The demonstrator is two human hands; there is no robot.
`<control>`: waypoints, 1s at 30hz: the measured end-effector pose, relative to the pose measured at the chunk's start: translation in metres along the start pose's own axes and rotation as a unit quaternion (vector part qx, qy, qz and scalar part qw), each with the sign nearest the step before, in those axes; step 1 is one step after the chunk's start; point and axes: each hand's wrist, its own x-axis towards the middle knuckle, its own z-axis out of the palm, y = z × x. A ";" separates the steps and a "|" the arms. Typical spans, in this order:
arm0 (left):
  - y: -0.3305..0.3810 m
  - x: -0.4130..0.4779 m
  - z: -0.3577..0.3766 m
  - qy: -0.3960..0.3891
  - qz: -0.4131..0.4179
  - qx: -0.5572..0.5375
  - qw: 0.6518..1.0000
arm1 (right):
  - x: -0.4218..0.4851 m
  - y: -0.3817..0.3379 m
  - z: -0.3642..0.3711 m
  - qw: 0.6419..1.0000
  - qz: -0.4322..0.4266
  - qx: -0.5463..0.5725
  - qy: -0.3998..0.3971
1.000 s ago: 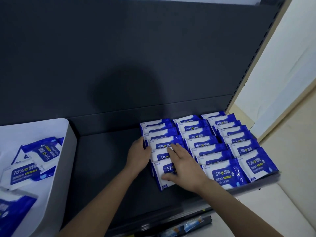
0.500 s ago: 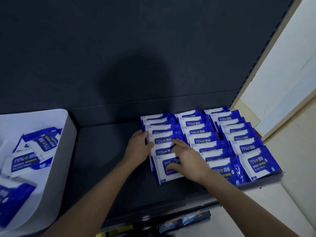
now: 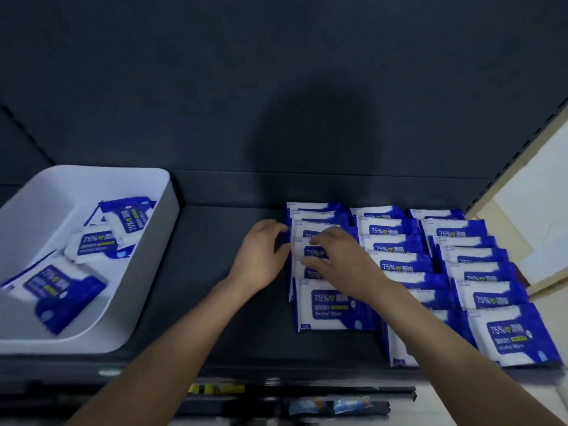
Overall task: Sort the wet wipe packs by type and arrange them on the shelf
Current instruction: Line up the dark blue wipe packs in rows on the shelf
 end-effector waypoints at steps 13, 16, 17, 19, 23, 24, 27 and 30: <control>-0.074 -0.068 -0.180 0.137 -0.125 0.093 0.978 | 0.078 -0.139 0.034 0.983 -0.174 0.061 -0.023; -0.119 -0.078 -0.214 0.070 -0.191 0.165 0.965 | 0.092 -0.177 0.042 0.980 -0.192 0.059 -0.009; -0.137 -0.081 -0.226 0.034 -0.209 0.193 0.958 | 0.098 -0.191 0.047 0.979 -0.194 0.057 -0.006; -0.159 -0.082 -0.242 -0.035 -0.245 0.227 0.942 | 0.105 -0.209 0.052 0.981 -0.189 0.048 -0.004; -0.198 -0.083 -0.263 -0.139 -0.285 0.241 0.917 | 0.123 -0.241 0.068 0.988 -0.155 0.026 0.005; -0.205 -0.081 -0.264 -0.164 -0.287 0.248 0.911 | 0.127 -0.247 0.071 0.989 -0.148 0.015 0.004; -0.214 -0.071 -0.260 -0.226 -0.270 0.245 0.903 | 0.141 -0.262 0.080 0.991 -0.129 -0.014 -0.007; -0.213 -0.063 -0.263 -0.228 -0.261 0.226 0.910 | 0.155 -0.272 0.086 0.993 -0.105 -0.043 -0.039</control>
